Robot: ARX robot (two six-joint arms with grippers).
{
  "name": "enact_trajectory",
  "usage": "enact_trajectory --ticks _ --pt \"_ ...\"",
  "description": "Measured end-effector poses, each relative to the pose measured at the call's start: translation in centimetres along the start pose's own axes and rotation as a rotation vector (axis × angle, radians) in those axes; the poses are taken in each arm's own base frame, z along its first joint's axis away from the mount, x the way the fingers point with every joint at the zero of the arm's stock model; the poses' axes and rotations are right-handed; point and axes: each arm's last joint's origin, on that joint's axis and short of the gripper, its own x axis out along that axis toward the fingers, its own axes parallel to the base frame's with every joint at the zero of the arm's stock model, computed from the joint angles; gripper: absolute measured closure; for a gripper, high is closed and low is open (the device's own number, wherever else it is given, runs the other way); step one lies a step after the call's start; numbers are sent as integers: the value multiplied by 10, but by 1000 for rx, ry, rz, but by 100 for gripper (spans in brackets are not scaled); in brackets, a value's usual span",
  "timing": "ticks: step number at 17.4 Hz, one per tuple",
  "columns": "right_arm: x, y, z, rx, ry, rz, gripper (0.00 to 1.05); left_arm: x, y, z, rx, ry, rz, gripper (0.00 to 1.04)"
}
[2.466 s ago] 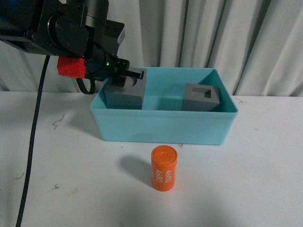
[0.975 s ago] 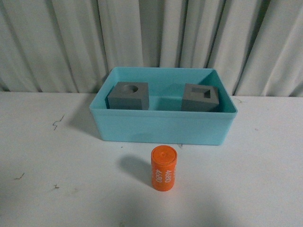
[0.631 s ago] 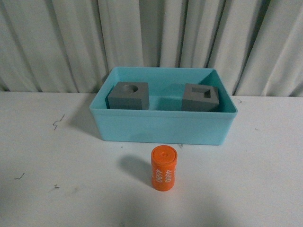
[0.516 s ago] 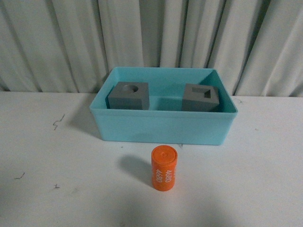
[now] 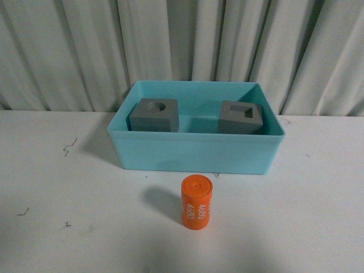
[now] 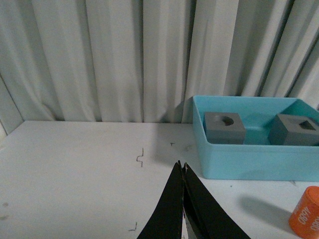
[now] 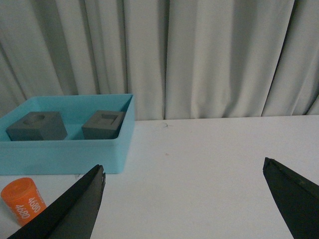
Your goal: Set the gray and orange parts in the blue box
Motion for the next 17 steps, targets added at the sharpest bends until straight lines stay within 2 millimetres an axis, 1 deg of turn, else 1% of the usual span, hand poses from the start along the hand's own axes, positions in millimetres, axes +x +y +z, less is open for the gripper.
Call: enact_trajectory --ticks 6,7,8,9,10,14,15,16,17 --pt "0 0 0 0 1 0 6 -7 0 0 0 0 -1 103" --pt "0 0 0 0 0 0 6 -12 0 -4 0 35 0 103" --pt "0 0 0 0 1 -1 6 -17 0 -5 0 32 0 103" --pt "0 0 0 0 1 0 6 -18 0 0 0 -12 -5 103" --pt "0 0 0 0 0 0 6 -18 0 -4 0 16 -1 103" --pt "0 0 0 0 1 0 6 -18 0 -3 0 8 0 103" --pt "0 0 0 0 0 0 6 -18 0 -3 0 10 0 95" --pt "0 0 0 0 1 0 6 -18 0 -3 0 10 -1 82" --pt "0 0 0 0 1 0 6 -18 0 -3 0 10 -1 73"
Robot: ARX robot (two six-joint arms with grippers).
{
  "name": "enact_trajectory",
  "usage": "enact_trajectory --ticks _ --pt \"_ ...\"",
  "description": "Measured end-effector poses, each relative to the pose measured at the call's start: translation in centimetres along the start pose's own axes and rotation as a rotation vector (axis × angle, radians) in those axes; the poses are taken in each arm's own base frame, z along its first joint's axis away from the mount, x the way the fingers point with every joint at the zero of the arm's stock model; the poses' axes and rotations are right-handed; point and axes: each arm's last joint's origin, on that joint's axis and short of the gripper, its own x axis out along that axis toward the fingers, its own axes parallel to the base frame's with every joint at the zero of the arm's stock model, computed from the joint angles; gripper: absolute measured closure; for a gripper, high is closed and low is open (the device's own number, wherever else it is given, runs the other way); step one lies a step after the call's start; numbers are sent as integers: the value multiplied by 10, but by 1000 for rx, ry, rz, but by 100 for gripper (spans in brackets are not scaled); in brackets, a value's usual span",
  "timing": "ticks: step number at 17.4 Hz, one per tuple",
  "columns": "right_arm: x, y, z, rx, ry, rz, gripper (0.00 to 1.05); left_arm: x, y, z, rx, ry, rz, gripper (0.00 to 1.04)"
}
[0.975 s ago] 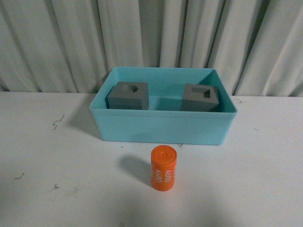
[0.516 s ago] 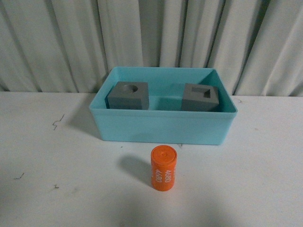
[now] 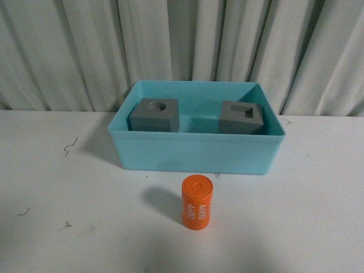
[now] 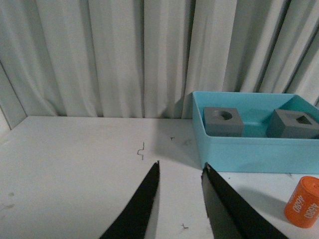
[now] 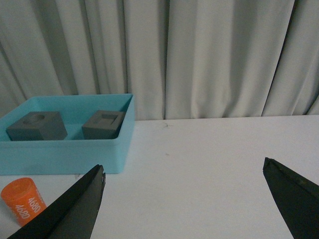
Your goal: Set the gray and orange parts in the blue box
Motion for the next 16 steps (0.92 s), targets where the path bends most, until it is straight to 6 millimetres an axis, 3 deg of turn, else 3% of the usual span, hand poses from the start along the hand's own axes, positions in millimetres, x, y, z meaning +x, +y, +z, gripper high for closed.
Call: enact_trajectory --ticks 3,6,8,10,11,13,15,16 --pt "0 0 0 0 0 0 6 0 0 0 0 0 0 35" --pt "0 0 0 0 0 0 6 0 0 0 1 0 0 5" --pt "0 0 -1 2 8 -3 6 0 0 0 1 0 0 7" --pt "5 -5 0 84 388 -120 6 0 0 0 1 0 -1 7" --pt "13 -12 3 113 438 -156 6 0 0 0 1 -2 -1 7" --pt "33 -33 17 130 400 -153 6 0 0 0 1 0 0 7" --pt "69 -57 45 15 326 -2 6 0 0 0 1 0 0 7" --pt "93 -62 48 -45 379 159 6 0 0 0 1 0 0 7"
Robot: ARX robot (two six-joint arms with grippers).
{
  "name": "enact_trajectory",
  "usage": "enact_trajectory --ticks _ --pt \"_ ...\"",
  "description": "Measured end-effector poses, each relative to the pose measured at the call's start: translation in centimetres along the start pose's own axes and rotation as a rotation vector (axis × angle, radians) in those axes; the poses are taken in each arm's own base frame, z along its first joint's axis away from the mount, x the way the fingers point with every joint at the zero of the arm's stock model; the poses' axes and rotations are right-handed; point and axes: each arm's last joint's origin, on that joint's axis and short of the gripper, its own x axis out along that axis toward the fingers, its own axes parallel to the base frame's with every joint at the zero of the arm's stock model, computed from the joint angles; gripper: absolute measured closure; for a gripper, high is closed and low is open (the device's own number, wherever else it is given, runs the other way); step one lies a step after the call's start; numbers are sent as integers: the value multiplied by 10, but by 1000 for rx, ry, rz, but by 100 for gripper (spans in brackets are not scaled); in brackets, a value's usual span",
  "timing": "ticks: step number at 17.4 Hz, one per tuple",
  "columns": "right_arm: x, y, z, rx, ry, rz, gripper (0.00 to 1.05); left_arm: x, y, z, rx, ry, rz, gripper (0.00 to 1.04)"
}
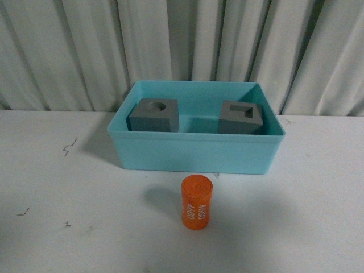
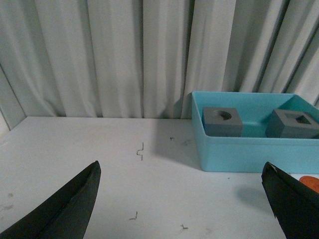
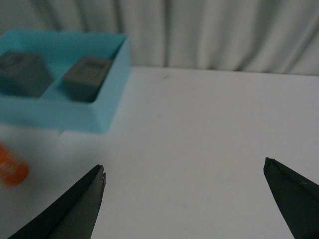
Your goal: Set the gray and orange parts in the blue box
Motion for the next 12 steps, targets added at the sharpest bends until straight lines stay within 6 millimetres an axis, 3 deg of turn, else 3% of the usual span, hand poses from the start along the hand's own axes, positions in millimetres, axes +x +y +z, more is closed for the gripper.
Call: enact_trajectory --ticks 2,4,6,9,12 --pt "34 7 -12 -79 188 319 6 0 0 0 0 0 0 7" --pt "70 30 -31 -260 343 613 6 0 0 0 0 0 0 7" --pt "102 45 -31 -431 302 683 6 0 0 0 0 0 0 7" --pt "147 74 -32 -510 305 757 6 0 0 0 0 0 0 7" --pt "173 105 -35 -550 314 820 6 0 0 0 0 0 0 7"
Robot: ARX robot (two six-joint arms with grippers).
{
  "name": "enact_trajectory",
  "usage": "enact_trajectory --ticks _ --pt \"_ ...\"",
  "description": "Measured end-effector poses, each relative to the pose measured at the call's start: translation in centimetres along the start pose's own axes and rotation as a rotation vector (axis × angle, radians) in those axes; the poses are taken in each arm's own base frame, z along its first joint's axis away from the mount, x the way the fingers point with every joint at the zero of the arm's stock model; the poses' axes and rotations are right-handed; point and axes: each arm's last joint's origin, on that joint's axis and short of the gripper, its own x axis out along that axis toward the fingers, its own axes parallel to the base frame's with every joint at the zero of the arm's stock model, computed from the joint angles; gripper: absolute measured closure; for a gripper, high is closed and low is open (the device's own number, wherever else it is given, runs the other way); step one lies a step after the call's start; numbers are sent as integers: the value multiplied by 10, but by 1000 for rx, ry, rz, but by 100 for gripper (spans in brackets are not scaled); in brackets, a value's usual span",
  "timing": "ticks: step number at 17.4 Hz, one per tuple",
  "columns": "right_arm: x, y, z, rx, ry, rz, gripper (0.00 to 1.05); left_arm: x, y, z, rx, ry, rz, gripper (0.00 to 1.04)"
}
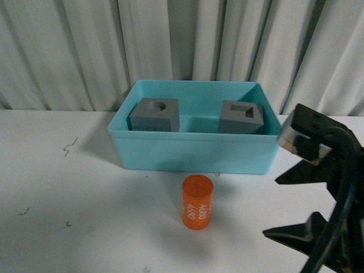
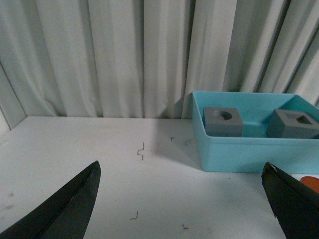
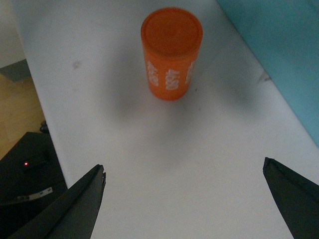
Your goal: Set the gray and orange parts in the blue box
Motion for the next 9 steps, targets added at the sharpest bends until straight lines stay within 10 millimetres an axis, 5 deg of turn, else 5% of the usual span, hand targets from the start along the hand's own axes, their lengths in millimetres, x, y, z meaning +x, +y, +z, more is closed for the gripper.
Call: enact_trajectory --ticks 9 --pt "52 -15 24 16 -13 24 6 0 0 0 0 0 0 7"
